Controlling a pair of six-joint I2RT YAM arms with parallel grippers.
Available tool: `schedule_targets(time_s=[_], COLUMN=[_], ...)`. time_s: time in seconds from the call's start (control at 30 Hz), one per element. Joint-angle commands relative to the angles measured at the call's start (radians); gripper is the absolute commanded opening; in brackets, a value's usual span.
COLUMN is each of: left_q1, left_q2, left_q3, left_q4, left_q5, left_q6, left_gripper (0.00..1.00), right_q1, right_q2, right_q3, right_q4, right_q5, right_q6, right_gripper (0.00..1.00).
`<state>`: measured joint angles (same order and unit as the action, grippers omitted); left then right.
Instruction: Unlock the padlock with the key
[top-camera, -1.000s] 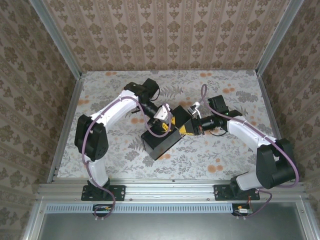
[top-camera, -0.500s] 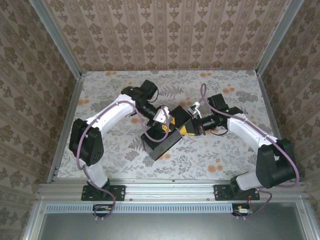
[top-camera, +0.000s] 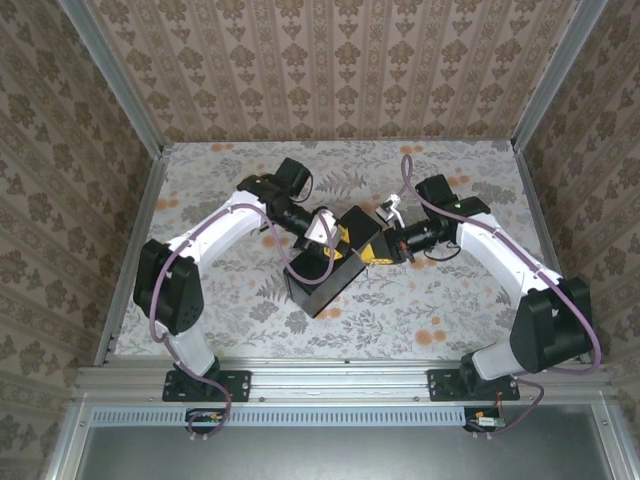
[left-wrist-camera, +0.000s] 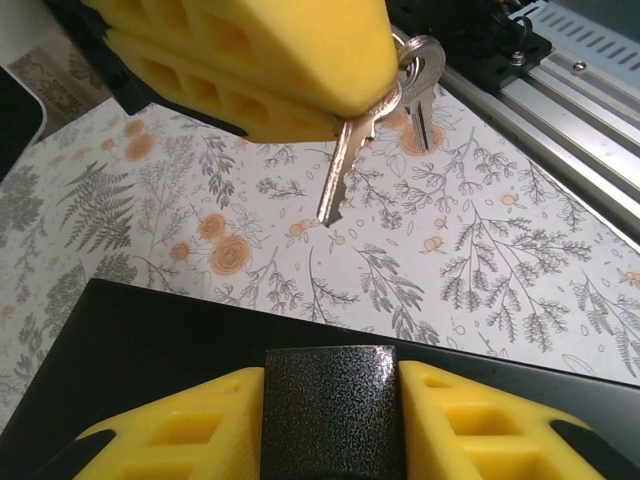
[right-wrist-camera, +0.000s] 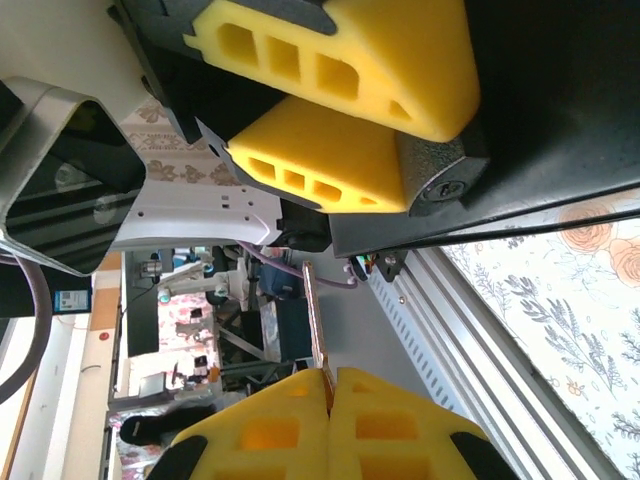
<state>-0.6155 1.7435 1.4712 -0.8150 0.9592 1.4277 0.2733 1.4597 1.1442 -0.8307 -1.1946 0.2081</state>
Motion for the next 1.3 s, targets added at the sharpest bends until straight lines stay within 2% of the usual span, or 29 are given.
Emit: schedule_targets(time_s=[0.0,0.5,0.73,0.93,1.1,1.27], left_q1=[0.008,0.001,-0.025,-0.031,-0.03,-0.036], left_q2=[-0.067,-0.057,-0.007,0.041,0.119,0.141], left_q3=[-0.018,-0.03,0.01,0.092,0.227,0.245], left_q4=[0.083,0.067,-0.009,-0.094,-0.294,-0.349], left_q5=[0.088,0.075,-0.021,-0.03,-0.054,-0.062], left_q6=[-0.023,-0.016,-0.005,0.015,0.064,0.084], left_gripper=[0.36,0.35,0.5,0.56,0.55,0.54], right_q1=[0.005,0.003,-0.008,-0.028,-0.029,-0.029], right_q2=[0.038,0.106,0.093,0.052,0.053,0.048], right_q3=[0.042,0.092,0.083,0.054,0.058,0.052], right_q4=[-0.105,-0.125,-0.124,-0.118,-0.116,-0.125], right_q5=[0.014,0.036,0.054,0.061,0.067,0.066], right_q6=[-0.067,-0.073,-0.069,-0.057,-0.056,-0.067], right_gripper=[0.0,0.0,0.0,0.0,0.0,0.0])
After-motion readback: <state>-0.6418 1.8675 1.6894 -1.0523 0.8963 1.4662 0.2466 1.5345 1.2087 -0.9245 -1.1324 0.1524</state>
